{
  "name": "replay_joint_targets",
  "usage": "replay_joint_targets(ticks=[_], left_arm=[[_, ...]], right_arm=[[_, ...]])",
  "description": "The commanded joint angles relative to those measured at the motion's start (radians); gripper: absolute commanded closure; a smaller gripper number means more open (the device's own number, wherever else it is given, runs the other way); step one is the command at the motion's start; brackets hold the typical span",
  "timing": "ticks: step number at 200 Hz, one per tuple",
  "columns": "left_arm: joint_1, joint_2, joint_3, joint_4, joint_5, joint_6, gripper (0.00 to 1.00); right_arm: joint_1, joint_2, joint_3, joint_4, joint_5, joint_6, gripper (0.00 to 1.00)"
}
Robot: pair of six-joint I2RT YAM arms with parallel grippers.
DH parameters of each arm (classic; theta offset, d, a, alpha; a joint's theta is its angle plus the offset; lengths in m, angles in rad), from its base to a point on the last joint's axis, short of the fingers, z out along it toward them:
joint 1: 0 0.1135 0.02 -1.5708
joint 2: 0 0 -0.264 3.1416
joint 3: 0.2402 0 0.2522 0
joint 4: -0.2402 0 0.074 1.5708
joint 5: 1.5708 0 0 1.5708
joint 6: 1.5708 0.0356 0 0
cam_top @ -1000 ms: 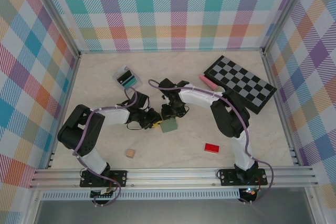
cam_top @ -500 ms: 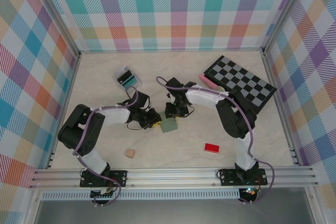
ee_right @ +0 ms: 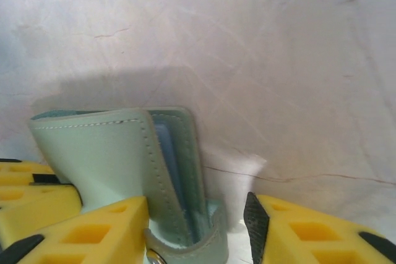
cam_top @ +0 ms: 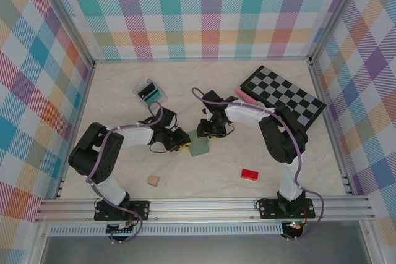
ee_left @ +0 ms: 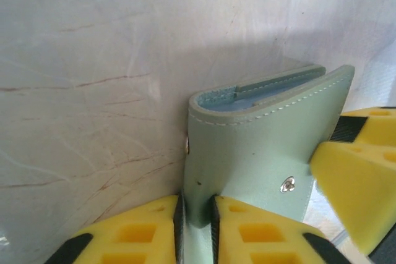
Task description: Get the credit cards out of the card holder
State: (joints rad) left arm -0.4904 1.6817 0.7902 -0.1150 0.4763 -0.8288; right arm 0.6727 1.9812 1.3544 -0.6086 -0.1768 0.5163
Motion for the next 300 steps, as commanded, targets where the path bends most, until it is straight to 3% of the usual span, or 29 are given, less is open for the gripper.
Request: replay_joint_targets(ticks=[1,22,124,220,252,300], left_arm=[[-0.007,0.010,0.039,-0.130,-0.075,0.011,0.66],[-0.007,-0.022,0.088,-0.193,-0.105,0.007,0.57],[0.006,-0.203,0.127,-0.437,-0.388,0.056,0.31],[0.080,-0.395,0.047,-0.508,-0.514,0.056,0.00],[0.115,-0.462,0.011,-0.533,-0.530,0.057,0.00],[0.146,-0.508,-0.019,-0.555,-0.526,0.074,0.00]], right_arm=[[-0.006,-0.046,0.009,-0.081,0.122,-0.023,0.51],[0.004,-0.027,0.042,-0.155,0.209,-0.023,0.51],[0.026,-0.007,0.060,-0.142,0.136,-0.011,0.63],[0.037,-0.104,0.108,-0.223,0.156,0.010,0.99],[0.057,-0.155,0.161,-0.245,0.176,0.007,1.00],[0.113,-0.134,0.248,-0.227,0.100,0.010,1.00]])
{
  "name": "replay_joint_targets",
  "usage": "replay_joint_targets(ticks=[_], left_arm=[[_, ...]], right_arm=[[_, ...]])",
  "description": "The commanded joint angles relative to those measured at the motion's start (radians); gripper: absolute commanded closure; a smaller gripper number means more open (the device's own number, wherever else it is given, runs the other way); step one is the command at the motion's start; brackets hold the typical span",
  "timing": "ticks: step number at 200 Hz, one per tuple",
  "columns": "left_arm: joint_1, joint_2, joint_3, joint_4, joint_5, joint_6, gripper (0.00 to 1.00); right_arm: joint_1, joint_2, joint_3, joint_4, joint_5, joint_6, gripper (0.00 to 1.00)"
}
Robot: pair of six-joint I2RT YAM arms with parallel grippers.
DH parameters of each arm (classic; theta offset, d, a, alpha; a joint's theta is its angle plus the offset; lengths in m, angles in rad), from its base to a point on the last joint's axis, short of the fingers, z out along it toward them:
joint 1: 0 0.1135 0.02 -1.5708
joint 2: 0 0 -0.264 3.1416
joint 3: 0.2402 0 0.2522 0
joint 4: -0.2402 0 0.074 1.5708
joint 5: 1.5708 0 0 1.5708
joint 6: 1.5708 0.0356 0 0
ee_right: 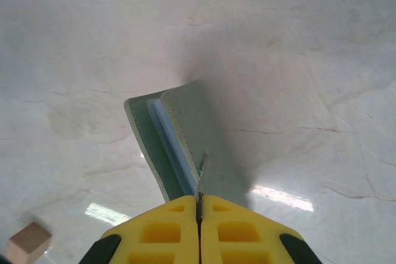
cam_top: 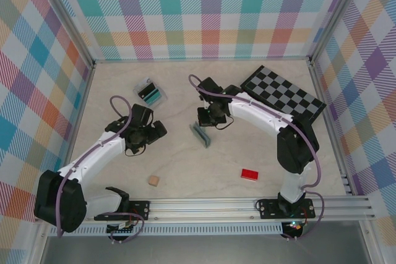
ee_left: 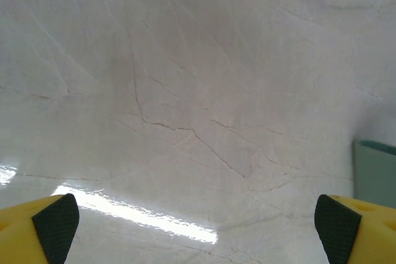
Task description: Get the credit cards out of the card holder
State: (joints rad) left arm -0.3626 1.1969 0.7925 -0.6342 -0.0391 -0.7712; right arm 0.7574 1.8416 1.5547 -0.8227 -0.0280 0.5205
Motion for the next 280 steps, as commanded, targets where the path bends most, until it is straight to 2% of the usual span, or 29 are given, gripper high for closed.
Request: replay_joint_targets(ticks=[1,32,63,95,127,179,213,241,280], left_arm=[[0.019,-0.025,-0.021,-0.035,-0.010,0.017,0.00],[0.021,-0.048,-0.038,-0.023,0.003,0.027,0.00],[0.021,-0.047,-0.048,0.020,0.088,0.059,0.00],[0.021,-0.032,-0.070,0.100,0.210,0.073,0.01],[0.020,0.004,-0.113,0.283,0.416,0.029,0.07],[-0.002,0.123,-0.115,0.493,0.559,-0.063,0.20],[-0.043,0.216,-0.065,0.513,0.555,-0.071,0.27],[-0.075,0.308,0.012,0.452,0.531,-0.056,0.43],[-0.103,0.414,0.076,0.430,0.513,-0.057,0.54]], right_arm=[[0.030,0.006,0.049,-0.013,-0.050,0.006,1.00],[0.046,0.042,0.071,-0.001,-0.094,0.013,1.00],[0.037,0.062,0.072,-0.031,-0.013,0.043,0.99],[-0.019,0.030,0.003,-0.022,0.048,0.074,1.00],[-0.084,0.030,-0.101,0.031,0.015,0.085,1.00],[-0.135,0.070,-0.185,0.079,0.005,0.079,1.00],[-0.141,0.083,-0.203,0.096,0.005,0.069,1.00],[-0.148,0.099,-0.209,0.108,0.002,0.064,1.00],[-0.154,0.115,-0.208,0.112,0.004,0.057,1.00]])
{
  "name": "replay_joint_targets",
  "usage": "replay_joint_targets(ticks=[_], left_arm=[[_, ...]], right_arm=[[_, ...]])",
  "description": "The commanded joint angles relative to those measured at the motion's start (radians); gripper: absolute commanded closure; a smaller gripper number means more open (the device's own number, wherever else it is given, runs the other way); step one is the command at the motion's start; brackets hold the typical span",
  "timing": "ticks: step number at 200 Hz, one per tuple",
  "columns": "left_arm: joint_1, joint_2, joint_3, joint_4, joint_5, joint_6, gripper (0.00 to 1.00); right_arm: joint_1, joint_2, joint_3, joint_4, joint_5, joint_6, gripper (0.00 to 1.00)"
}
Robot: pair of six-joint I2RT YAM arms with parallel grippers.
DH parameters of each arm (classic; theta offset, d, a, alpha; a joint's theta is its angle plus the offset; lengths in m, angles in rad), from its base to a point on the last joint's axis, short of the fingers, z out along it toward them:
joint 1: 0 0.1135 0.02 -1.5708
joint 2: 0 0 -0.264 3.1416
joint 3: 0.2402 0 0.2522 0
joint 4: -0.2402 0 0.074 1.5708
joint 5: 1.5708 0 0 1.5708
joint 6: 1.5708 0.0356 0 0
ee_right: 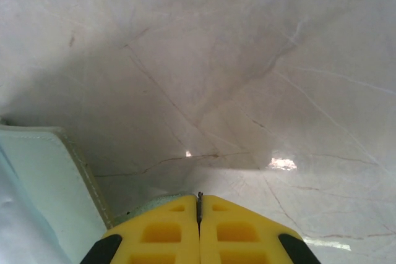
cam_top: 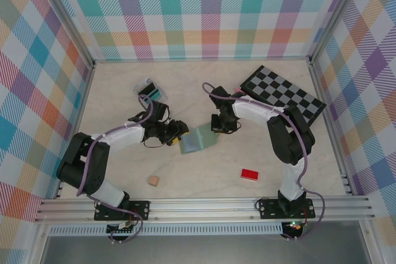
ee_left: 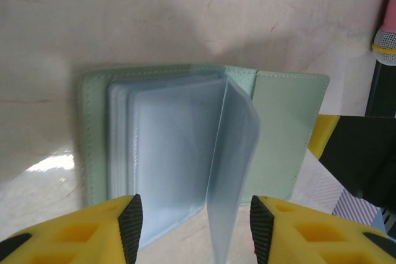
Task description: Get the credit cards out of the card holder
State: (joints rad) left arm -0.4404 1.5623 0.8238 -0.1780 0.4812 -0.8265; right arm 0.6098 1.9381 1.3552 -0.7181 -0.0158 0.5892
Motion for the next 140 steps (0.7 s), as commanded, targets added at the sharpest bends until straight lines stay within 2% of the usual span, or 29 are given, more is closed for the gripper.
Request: replay_joint_targets(ticks=[1,24,45,91,121,140], left_arm=[[-0.025,0.051,0.046,-0.028,-0.009,-0.001,0.54],[-0.028,0.094,0.065,-0.045,-0.026,-0.006,0.64],[-0.030,0.112,0.068,-0.045,-0.037,-0.008,0.65],[-0.032,0.097,0.080,-0.092,-0.082,0.010,0.56],[-0.031,0.046,0.097,-0.216,-0.187,0.046,0.47],[-0.031,0.060,0.094,-0.202,-0.170,0.052,0.44]], right_arm=[[-0.007,0.019,-0.009,0.008,-0.009,-0.012,1.00],[-0.008,0.025,-0.010,0.010,-0.012,-0.014,1.00],[-0.009,0.028,-0.010,0.014,-0.016,-0.017,1.00],[-0.008,0.028,-0.008,0.011,-0.021,-0.018,1.00],[-0.008,0.028,-0.010,0.009,-0.019,-0.017,1.00],[-0.008,0.033,-0.010,0.009,-0.021,-0.017,1.00]])
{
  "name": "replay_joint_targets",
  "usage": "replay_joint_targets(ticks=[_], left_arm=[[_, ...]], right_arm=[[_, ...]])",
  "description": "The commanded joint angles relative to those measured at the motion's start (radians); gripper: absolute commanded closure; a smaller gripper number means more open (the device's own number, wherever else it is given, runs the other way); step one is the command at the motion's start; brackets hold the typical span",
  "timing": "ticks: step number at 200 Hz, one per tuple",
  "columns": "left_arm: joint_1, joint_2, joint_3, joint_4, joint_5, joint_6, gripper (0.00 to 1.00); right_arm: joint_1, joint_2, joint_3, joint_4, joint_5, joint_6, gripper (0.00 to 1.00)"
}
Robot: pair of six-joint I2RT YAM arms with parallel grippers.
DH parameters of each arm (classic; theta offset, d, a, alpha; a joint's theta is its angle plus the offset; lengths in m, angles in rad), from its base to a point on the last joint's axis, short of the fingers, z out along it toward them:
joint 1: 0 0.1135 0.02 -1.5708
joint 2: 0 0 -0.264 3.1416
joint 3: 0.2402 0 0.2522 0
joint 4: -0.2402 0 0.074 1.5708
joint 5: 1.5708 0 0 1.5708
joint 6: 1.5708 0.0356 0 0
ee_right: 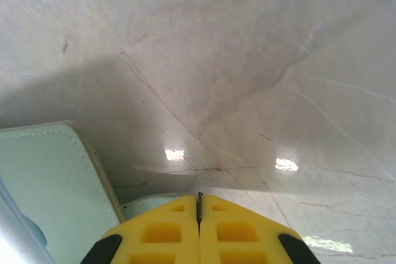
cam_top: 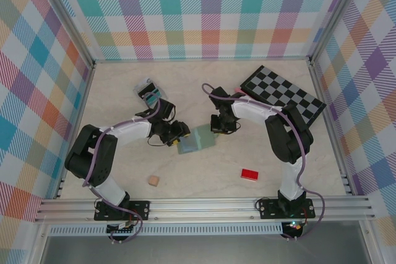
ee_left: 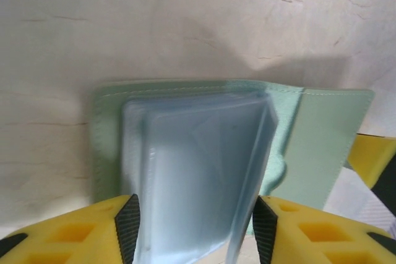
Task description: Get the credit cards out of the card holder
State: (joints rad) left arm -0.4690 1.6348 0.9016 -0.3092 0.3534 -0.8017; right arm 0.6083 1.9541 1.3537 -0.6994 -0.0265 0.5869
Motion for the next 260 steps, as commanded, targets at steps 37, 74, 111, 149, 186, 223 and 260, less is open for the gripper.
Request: replay_joint_targets(ticks=[37,74,111,149,186,223,260], left_arm=[[-0.007,0.023,0.024,-0.028,0.009,0.021,0.44],[-0.010,0.010,0.033,-0.036,0.008,0.030,0.55],[-0.010,-0.018,0.035,-0.088,-0.057,0.042,0.55],[-0.011,-0.026,0.028,-0.060,-0.027,0.045,0.59],[-0.016,-0.007,0.036,-0.052,-0.020,0.046,0.63],[-0.020,0.021,0.039,-0.042,-0.006,0.041,0.62],[-0.031,0.042,0.058,-0.054,0.000,0.053,0.63]], right_arm=[[-0.007,0.019,-0.010,-0.010,-0.019,-0.013,1.00],[-0.007,0.020,-0.010,-0.009,-0.030,-0.010,1.00],[-0.007,0.020,-0.009,-0.008,-0.032,-0.010,1.00],[-0.006,0.021,-0.010,-0.006,-0.033,-0.010,1.00],[-0.007,0.023,-0.013,0.001,-0.052,-0.007,1.00],[-0.007,0.023,-0.015,0.003,-0.055,-0.008,1.00],[-0.007,0.028,-0.015,0.002,-0.062,-0.010,1.00]])
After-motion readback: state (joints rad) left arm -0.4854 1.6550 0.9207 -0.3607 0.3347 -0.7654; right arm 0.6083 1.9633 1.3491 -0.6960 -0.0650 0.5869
